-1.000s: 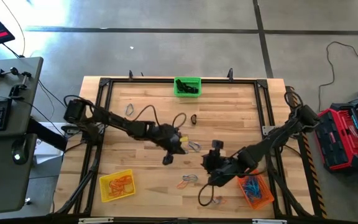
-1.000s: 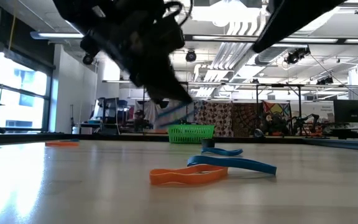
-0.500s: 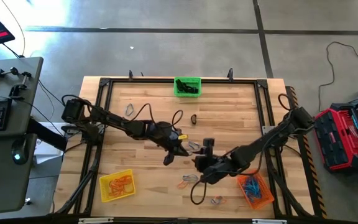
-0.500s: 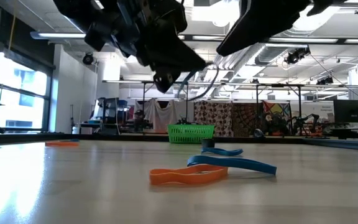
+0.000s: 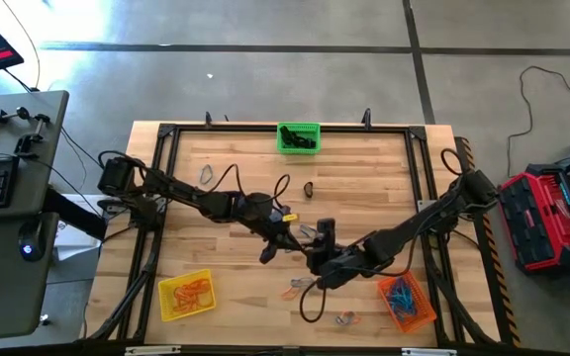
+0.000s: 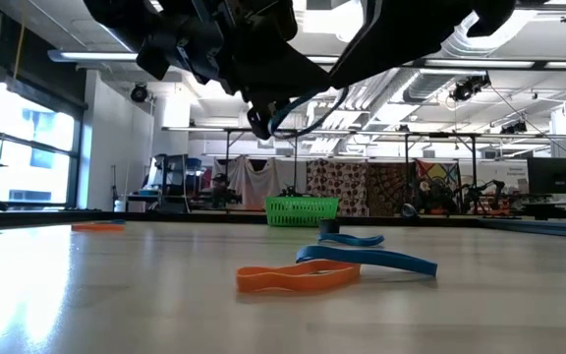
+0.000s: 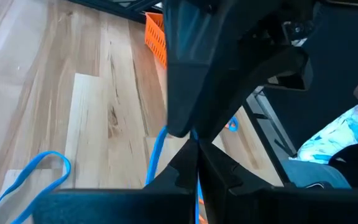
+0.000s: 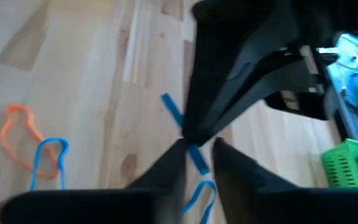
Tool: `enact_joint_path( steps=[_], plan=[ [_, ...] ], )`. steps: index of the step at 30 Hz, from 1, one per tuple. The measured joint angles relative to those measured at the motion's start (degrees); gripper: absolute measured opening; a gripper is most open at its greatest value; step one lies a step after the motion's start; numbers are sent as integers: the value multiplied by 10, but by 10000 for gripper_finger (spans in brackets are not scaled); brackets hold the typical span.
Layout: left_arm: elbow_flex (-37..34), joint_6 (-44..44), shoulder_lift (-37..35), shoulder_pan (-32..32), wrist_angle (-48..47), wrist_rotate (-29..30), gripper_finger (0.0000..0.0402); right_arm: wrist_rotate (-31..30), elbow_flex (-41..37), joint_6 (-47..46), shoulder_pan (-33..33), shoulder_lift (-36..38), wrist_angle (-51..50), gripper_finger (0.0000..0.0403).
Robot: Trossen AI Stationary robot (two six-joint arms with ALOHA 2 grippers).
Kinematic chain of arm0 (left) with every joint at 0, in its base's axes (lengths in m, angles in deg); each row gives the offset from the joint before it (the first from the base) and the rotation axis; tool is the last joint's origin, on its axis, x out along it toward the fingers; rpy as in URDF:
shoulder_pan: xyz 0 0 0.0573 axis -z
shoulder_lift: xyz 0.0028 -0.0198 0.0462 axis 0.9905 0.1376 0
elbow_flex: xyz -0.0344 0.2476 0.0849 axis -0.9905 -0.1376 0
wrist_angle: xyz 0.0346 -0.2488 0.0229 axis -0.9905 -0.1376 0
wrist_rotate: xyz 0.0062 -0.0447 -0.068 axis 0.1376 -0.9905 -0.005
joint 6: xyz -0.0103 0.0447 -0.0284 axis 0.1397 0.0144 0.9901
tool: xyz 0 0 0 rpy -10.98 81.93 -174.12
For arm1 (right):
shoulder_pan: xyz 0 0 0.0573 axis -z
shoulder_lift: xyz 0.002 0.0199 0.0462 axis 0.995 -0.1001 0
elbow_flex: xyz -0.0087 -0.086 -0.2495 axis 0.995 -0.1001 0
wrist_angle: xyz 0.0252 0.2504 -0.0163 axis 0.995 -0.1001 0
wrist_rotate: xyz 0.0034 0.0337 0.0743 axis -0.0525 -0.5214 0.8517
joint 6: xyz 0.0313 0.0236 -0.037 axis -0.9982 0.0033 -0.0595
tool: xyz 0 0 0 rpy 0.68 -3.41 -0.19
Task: Sort rubber bands into baskets
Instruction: Put the blue rubber band into the orange bin
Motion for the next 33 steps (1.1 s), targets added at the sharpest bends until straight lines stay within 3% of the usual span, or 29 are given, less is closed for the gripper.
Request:
enact_joint_path(
  steps=[4,12,15,24,29,33],
  plan=[
    [0,0,1,0,7,-19,0,32,0,-11,6,0,-4,12],
    [0,-34,0,2,29,-36,18,61,0,-33,6,8,-16,4],
    [0,-48,-1,2,32,-36,37,61,12,-67,0,21,-66,2],
    [0,-137,-18,19,45,-15,64,71,103,-261,-52,32,-332,1],
    [-6,-152,-19,25,43,35,64,129,149,-405,-98,33,-446,0],
    [-36,-150,-19,25,114,41,64,186,161,-542,-142,33,-512,0]
  ],
)
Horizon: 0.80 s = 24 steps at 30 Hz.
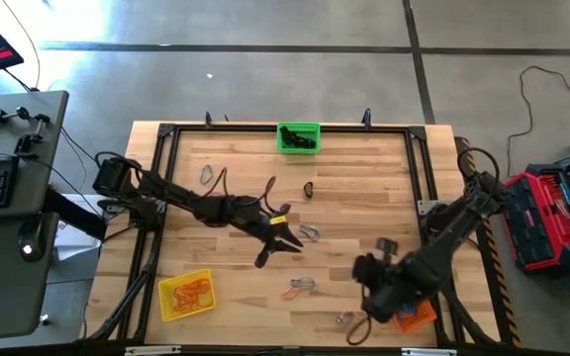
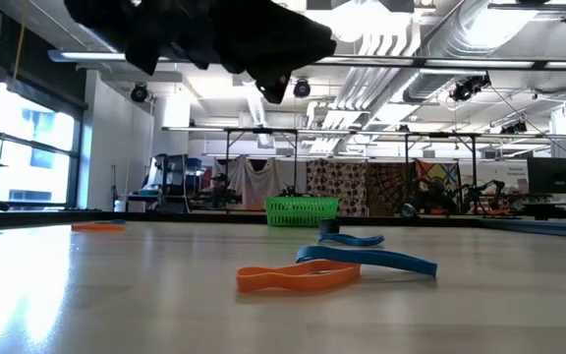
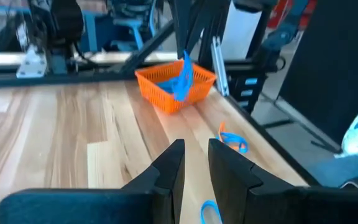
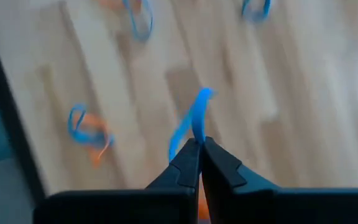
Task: Sort rubber bands into baskets
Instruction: Put the blue rubber band into the orange bin
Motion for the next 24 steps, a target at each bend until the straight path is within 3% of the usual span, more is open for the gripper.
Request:
enact_joint_path(
  steps=[5,12,17,24],
  plan=[
    [-50,28,0,-4,103,0,64,68,-2,-155,-51,-1,-40,0],
    [-79,39,0,-7,128,1,64,109,-2,-303,-99,-1,-72,0],
    [-104,39,0,-7,179,8,64,113,-2,-373,-123,-14,-96,0],
    [-165,49,0,-9,309,8,64,164,-2,-430,-142,-64,-97,0]
  ],
)
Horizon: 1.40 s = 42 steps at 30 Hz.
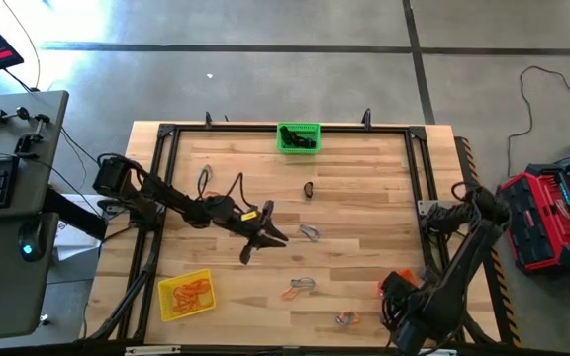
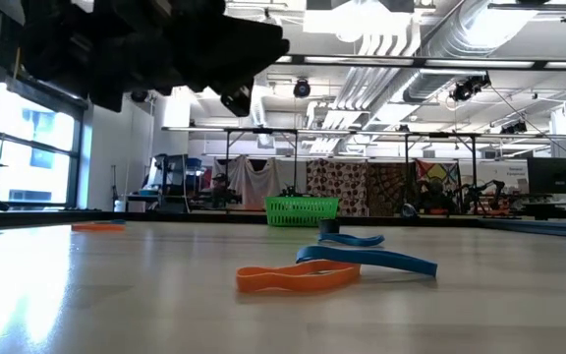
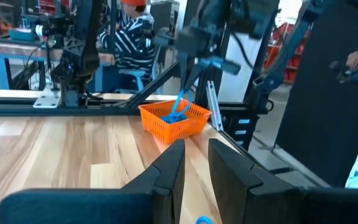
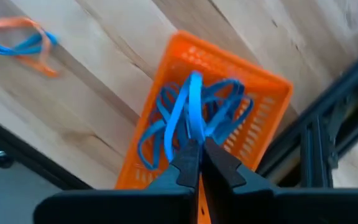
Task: Sort rubber bands into baskets
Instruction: Put the blue rubber band into the orange bin, then put the black rubber band into the green bin
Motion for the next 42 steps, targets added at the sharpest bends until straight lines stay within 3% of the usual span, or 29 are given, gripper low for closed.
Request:
enact_joint_path(
  steps=[9,13,19,22,27,34,38,42],
  plan=[
    [-35,32,0,-11,27,1,64,67,-33,-81,-11,-43,12,0],
    [-37,36,0,-11,27,1,64,116,-98,-107,-14,-39,99,0],
    [-37,36,-4,-11,26,1,64,122,-149,-99,-5,-37,202,4],
    [-37,36,-12,-11,19,0,64,148,-150,-79,6,-37,200,27],
    [-37,24,-28,-11,19,-2,64,205,-133,-38,29,-37,169,99],
    [-43,-16,-70,-11,-4,9,64,167,-46,30,39,-37,49,164],
    [-82,-31,-95,-11,-5,75,64,97,21,61,42,-36,-38,161],
    [-127,-30,-126,-11,-1,101,64,-3,68,131,62,-36,-87,126]
  ],
)
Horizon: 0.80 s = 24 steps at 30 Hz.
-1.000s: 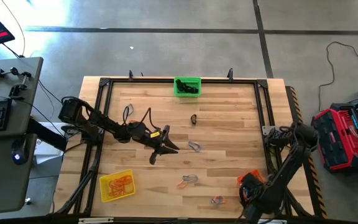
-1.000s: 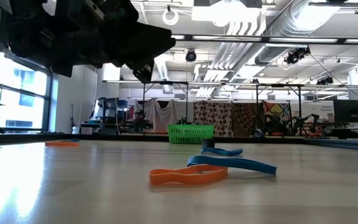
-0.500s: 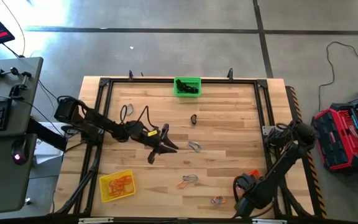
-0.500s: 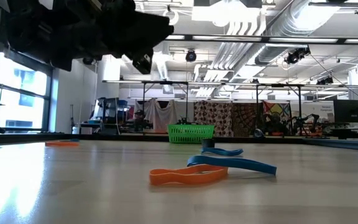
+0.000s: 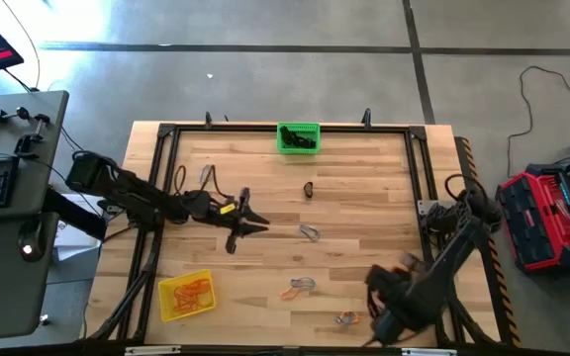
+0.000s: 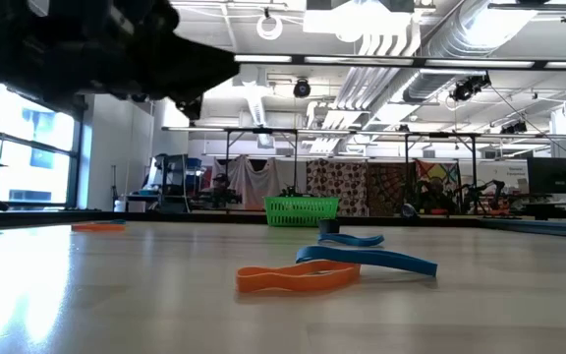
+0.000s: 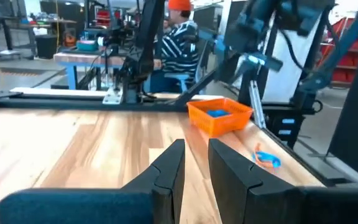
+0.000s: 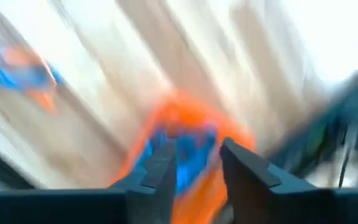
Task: Sort rubber bands into baskets
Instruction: Put the black rubber band into the green bin
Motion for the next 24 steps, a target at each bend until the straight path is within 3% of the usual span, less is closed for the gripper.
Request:
enact_joint_path(
  steps=[6,9,17,24],
  plan=[
    [-52,4,-56,0,24,1,64,-182,7,215,79,9,9,17],
    [-69,2,-83,0,22,5,64,-228,-7,327,137,15,57,13],
    [-100,-6,-107,0,16,58,64,-182,-131,599,290,32,370,6],
    [-102,-5,-107,0,0,62,64,-166,-252,689,401,45,613,2]
  ],
)
